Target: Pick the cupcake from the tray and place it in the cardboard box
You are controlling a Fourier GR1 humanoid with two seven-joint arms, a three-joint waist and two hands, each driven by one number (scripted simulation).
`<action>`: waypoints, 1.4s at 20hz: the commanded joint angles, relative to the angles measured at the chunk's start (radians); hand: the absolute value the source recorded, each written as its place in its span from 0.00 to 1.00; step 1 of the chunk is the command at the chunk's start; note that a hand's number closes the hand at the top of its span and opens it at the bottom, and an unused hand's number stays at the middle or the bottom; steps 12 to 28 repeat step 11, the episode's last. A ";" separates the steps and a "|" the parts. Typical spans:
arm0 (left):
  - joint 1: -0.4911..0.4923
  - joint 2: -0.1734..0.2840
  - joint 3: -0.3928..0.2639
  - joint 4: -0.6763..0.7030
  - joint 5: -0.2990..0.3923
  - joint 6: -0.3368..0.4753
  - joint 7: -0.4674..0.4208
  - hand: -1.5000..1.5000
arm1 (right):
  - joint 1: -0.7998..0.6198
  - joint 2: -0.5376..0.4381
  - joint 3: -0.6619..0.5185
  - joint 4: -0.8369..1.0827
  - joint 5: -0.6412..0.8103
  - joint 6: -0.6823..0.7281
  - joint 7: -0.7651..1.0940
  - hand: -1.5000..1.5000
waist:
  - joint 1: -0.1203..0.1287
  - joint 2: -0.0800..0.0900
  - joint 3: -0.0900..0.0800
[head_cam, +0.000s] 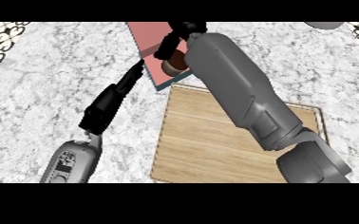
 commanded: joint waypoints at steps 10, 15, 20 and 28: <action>0.004 -0.002 0.013 0.008 -0.010 0.010 -0.023 0.50 | 0.038 -0.009 -0.361 0.016 -0.363 -0.083 -0.285 0.00 | -0.024 0.002 0.002; 0.007 -0.019 0.008 -0.006 -0.011 0.024 0.014 0.50 | 0.047 -0.037 -0.382 0.013 -0.384 -0.050 -0.305 0.00 | -0.034 -0.004 0.002; 0.007 -0.019 0.008 -0.006 -0.011 0.024 0.014 0.50 | 0.047 -0.037 -0.382 0.013 -0.384 -0.050 -0.305 0.00 | -0.034 -0.004 0.002; 0.007 -0.019 0.008 -0.006 -0.011 0.024 0.014 0.50 | 0.047 -0.037 -0.382 0.013 -0.384 -0.050 -0.305 0.00 | -0.034 -0.004 0.002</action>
